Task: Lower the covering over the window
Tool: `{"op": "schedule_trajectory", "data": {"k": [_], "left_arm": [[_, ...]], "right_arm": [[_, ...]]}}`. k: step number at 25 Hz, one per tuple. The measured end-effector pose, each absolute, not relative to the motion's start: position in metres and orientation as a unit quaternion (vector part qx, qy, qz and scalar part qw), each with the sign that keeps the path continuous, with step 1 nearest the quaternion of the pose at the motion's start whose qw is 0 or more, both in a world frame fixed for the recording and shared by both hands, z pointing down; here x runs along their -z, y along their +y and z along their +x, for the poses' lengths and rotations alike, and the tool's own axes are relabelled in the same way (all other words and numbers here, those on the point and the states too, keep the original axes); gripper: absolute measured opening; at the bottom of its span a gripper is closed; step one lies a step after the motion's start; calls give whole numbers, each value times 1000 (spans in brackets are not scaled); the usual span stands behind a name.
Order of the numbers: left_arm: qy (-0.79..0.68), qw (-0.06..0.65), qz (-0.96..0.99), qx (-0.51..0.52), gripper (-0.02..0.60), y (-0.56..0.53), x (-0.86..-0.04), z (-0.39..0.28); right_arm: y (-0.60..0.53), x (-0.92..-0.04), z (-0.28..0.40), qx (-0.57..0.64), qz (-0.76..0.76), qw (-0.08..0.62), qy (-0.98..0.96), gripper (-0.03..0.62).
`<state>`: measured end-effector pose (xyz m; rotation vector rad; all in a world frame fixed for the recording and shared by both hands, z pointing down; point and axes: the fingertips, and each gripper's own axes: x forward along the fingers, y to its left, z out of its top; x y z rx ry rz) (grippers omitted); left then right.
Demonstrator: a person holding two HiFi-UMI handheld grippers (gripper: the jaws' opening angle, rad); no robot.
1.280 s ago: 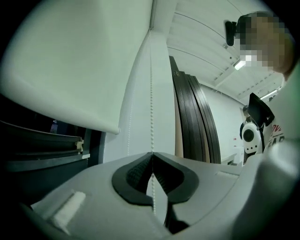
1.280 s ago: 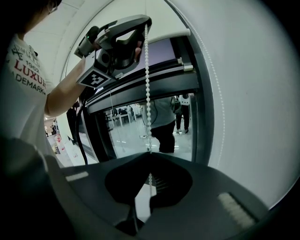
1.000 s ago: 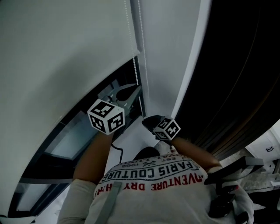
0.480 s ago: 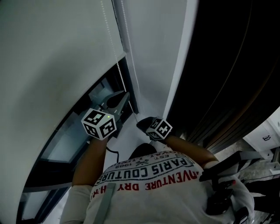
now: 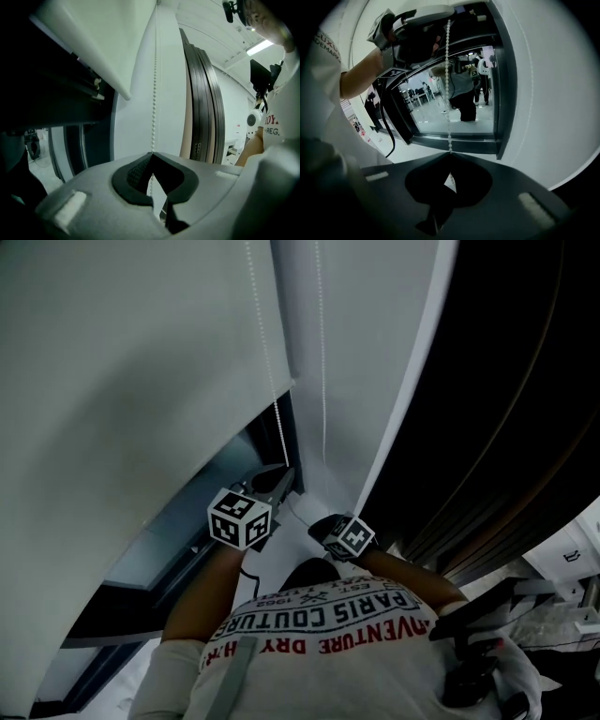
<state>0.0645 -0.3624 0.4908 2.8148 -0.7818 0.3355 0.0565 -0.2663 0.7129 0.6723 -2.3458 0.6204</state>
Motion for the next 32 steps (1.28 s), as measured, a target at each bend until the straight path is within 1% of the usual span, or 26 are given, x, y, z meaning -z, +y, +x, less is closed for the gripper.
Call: {"op": "schedule_trajectory", "data": {"k": [4,10,16,23,27,32], "left_arm": [[-273,127,944,-135,6,-365,-524,57],[-275,151,938,-147,6,-363,-555,49],[-294,139,936,-135,7,-373,-557,42],[-321,99,929,-155,6,-378,-566,37],[-334,100,919,-186,7,-373,-585,30],[-353,106,910,-188,17,-364,-598,16]], "right_arm": [[-265,-720,61,-251,259,311,-879,8],[-267,-715,47,-262,251,294,-885,9],[-271,-712,46,-268,256,284,-884,9],[-275,-716,50,-267,267,280,-882,11],[-274,-711,52,-261,270,275,-885,11],[-272,-709,56,-248,276,281,-885,20]]}}
